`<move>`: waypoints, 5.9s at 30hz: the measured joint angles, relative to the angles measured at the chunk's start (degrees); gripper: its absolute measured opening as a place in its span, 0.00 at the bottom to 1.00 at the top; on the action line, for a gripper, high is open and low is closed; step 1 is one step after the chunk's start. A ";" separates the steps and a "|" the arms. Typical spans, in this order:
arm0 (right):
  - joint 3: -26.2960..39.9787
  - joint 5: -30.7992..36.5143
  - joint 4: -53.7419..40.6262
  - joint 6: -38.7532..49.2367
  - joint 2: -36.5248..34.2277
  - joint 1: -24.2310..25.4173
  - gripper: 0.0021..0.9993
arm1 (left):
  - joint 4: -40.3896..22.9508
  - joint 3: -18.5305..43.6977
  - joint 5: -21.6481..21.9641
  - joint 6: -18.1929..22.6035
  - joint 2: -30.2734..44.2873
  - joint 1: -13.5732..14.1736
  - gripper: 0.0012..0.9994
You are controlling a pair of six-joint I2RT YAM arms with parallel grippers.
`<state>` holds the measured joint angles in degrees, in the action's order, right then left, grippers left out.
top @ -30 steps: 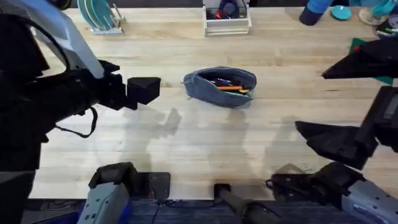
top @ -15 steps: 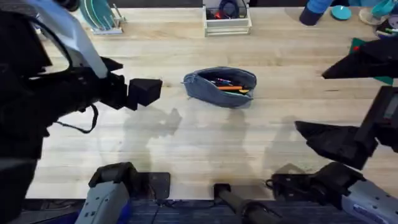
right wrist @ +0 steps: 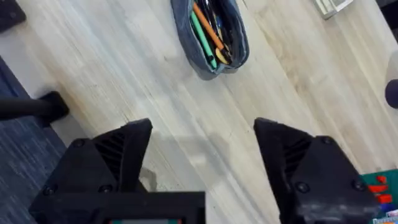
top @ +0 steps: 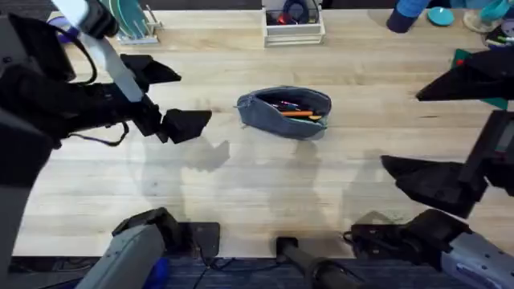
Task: Unzip the bag, pick up the pens from the table one at a time and place them inside, then zip the bag closed.
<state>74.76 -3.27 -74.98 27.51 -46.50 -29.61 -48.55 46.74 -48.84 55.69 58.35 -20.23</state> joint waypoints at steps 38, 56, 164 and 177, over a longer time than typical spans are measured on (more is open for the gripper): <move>-0.02 -10.88 10.49 -18.14 -8.80 0.00 1.00 | 0.98 0.00 -15.43 27.60 24.89 -1.73 0.99; -0.04 -20.79 22.07 -19.42 -20.24 -0.51 1.00 | 0.83 0.00 -15.50 29.67 24.89 -1.73 0.99; -0.07 -14.51 46.25 -105.31 -51.98 -10.25 0.99 | 0.73 0.00 -18.76 38.82 33.90 -1.73 0.99; -0.07 -12.98 46.52 -105.54 -51.98 -10.25 0.90 | 0.79 0.00 -18.93 38.88 33.90 -1.73 0.99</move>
<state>74.70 -16.25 -28.46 -78.04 -98.48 -39.86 -47.77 46.74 -67.77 94.56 92.25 -21.96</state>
